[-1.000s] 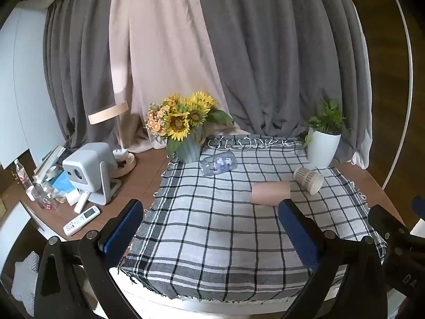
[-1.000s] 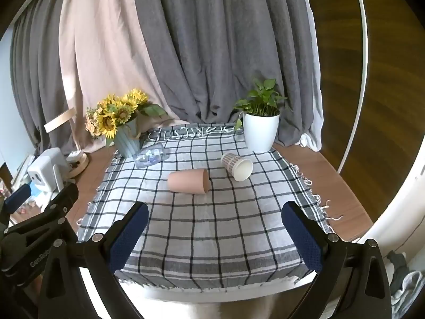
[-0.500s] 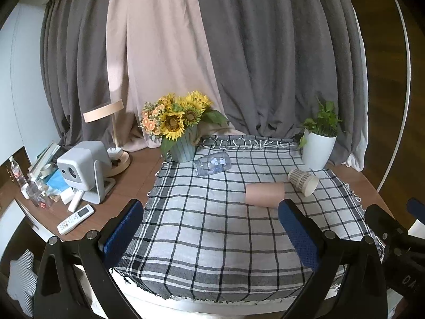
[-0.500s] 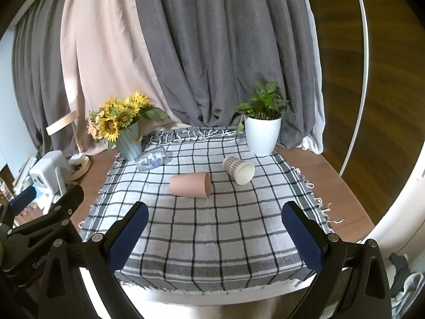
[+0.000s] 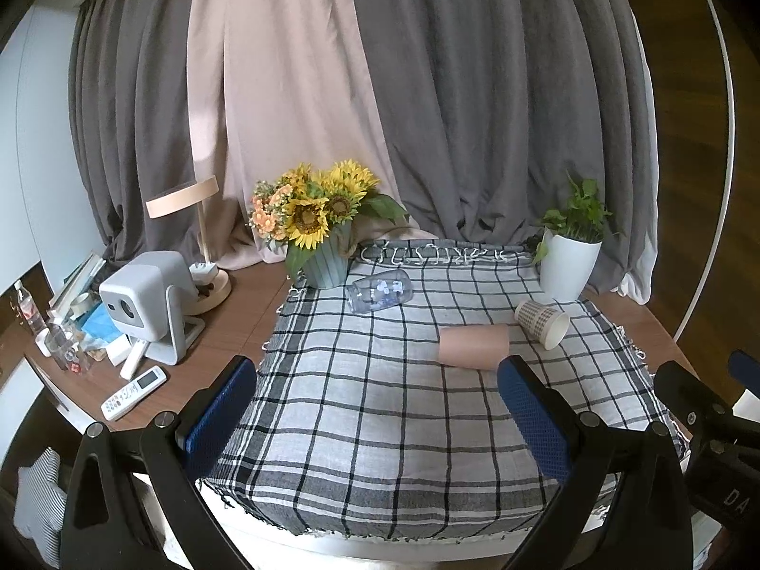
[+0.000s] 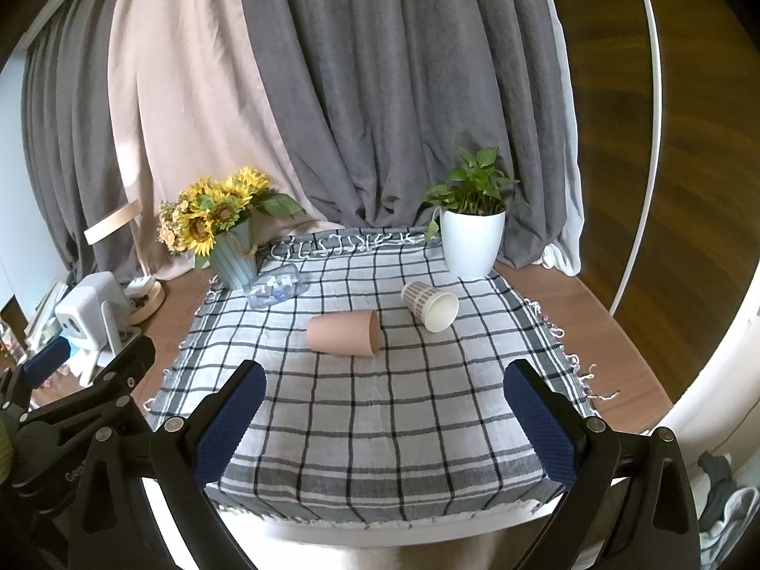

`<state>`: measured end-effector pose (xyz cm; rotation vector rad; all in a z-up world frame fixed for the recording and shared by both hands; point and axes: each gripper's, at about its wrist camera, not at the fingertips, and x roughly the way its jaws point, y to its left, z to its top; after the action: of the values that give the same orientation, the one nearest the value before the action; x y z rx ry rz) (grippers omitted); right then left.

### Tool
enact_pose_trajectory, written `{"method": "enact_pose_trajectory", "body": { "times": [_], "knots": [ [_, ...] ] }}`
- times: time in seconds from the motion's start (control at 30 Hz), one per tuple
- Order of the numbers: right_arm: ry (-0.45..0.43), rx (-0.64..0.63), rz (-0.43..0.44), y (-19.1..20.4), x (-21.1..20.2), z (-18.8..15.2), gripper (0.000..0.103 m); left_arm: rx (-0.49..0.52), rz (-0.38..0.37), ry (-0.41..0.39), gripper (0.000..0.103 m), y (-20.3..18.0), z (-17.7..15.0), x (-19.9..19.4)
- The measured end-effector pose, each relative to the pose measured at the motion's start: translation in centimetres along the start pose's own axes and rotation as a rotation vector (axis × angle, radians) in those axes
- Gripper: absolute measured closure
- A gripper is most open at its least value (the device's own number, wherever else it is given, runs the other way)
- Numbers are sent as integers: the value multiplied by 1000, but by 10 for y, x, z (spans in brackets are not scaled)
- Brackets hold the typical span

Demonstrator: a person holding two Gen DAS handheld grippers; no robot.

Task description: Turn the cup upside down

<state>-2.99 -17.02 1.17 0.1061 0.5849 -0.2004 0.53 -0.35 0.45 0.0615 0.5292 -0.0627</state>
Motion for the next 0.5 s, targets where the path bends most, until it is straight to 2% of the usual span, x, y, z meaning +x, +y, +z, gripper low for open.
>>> {"method": "enact_pose_trajectory", "body": {
  "times": [0.5],
  "knots": [
    [1, 4, 2, 0, 1, -1, 2, 5, 0, -2, 0, -3, 0, 0]
  ]
}}
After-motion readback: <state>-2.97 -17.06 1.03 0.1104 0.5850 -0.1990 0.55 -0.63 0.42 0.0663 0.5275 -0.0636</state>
